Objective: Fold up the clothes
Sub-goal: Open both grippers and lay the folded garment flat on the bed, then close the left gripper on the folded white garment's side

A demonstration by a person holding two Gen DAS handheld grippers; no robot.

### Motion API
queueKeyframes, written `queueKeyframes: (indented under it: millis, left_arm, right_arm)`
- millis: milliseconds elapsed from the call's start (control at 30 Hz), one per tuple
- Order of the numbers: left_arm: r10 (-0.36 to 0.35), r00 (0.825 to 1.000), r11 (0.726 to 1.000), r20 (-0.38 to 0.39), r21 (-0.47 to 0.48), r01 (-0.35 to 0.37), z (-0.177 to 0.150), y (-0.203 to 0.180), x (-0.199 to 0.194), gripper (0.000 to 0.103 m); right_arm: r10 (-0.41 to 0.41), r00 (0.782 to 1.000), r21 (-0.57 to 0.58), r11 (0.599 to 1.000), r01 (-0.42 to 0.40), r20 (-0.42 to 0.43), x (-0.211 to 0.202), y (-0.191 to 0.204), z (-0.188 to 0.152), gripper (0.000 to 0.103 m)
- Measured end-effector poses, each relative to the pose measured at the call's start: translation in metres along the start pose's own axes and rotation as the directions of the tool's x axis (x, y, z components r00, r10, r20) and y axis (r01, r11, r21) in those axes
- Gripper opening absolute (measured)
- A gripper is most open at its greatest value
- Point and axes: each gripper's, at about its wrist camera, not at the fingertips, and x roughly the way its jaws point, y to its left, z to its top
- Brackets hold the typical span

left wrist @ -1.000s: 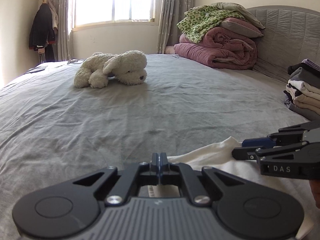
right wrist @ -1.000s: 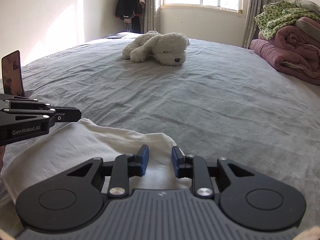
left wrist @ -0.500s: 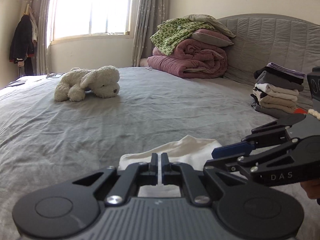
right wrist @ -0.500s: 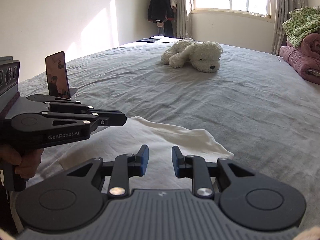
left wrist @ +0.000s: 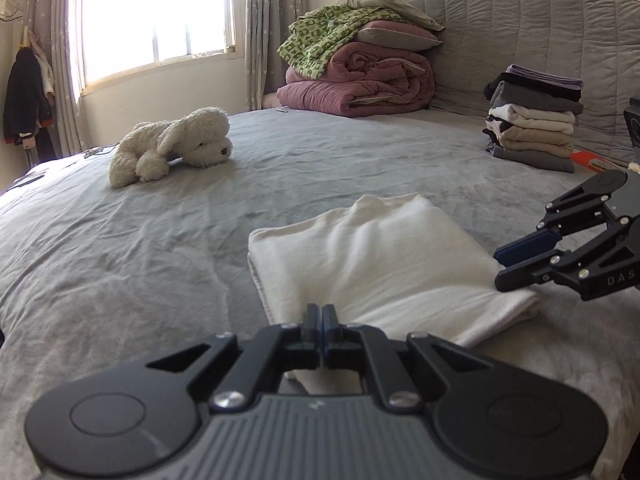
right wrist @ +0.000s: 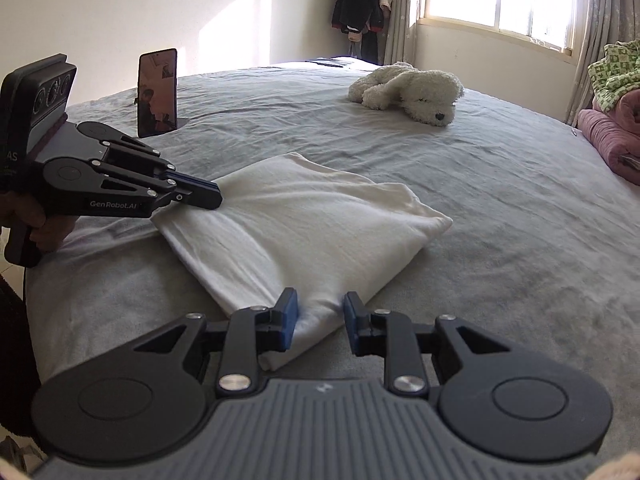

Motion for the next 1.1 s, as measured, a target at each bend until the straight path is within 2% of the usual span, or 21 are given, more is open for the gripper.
queueKeyframes:
  millis: [167,367,400,467,500,533,667,767,833,867,933,1033,1100]
  left_arm:
    - [-0.004,1.0,1.0,-0.015,-0.013,0.004,-0.007,0.002,-0.013,0.004]
    - [0.009,0.997,1.0,-0.079,0.014,-0.007,-0.013,0.003,-0.019,0.005]
    - [0.011,0.996,1.0,-0.086,0.018,-0.01,-0.013,0.005,-0.02,0.008]
    - [0.024,0.994,1.0,-0.103,0.017,-0.022,-0.011,0.011,-0.021,0.022]
    - [0.033,0.993,0.999,-0.112,0.013,-0.032,-0.01,0.015,-0.021,0.035]
    - [0.043,0.992,0.999,-0.122,0.005,-0.043,-0.008,0.02,-0.02,0.039]
    - [0.087,0.986,0.993,-0.146,-0.061,-0.096,-0.003,0.039,-0.019,0.039]
    - [0.101,0.98,0.988,-0.172,-0.099,-0.119,0.005,0.044,-0.016,0.049]
    - [0.138,0.963,0.982,-0.233,-0.092,-0.163,0.014,0.042,-0.009,0.063]
    - [0.144,0.956,0.982,-0.254,-0.086,-0.17,0.018,0.04,-0.007,0.064]
    - [0.149,0.944,0.98,-0.295,-0.08,-0.18,0.026,0.036,-0.003,0.074]
    - [0.138,0.929,0.98,-0.345,-0.091,-0.179,0.036,0.031,0.001,0.083]
    - [0.145,0.912,0.978,-0.384,-0.086,-0.191,0.04,0.027,0.005,0.086]
  right_arm:
    - [0.023,1.0,0.049,0.999,-0.022,-0.01,-0.012,-0.005,-0.007,0.026]
    - [0.029,0.998,0.046,0.999,-0.027,-0.049,-0.019,-0.005,-0.017,0.026]
    - [0.033,0.998,0.061,0.998,-0.03,-0.049,-0.02,-0.007,-0.017,0.026]
    - [0.041,0.998,0.104,0.994,-0.036,-0.049,-0.021,-0.014,-0.015,0.026]
    - [0.043,0.998,0.128,0.991,-0.036,-0.051,-0.021,-0.019,-0.014,0.027]
    - [0.041,0.998,0.151,0.988,-0.033,-0.051,-0.021,-0.023,-0.013,0.027]
    - [0.038,0.998,0.249,0.968,-0.027,-0.04,-0.021,-0.043,-0.009,0.034]
    - [0.047,0.998,0.33,0.943,-0.034,-0.031,-0.02,-0.056,-0.005,0.038]
    - [0.05,0.998,0.381,0.924,-0.034,-0.034,-0.019,-0.062,-0.001,0.042]
    - [0.051,0.998,0.406,0.913,-0.029,-0.043,-0.018,-0.064,0.002,0.043]
    - [0.056,0.996,0.442,0.897,-0.018,-0.074,-0.016,-0.064,0.009,0.047]
    - [0.063,0.991,0.464,0.886,-0.003,-0.115,-0.015,-0.061,0.021,0.058]
    - [0.072,0.987,0.474,0.88,0.004,-0.142,-0.013,-0.058,0.028,0.069]
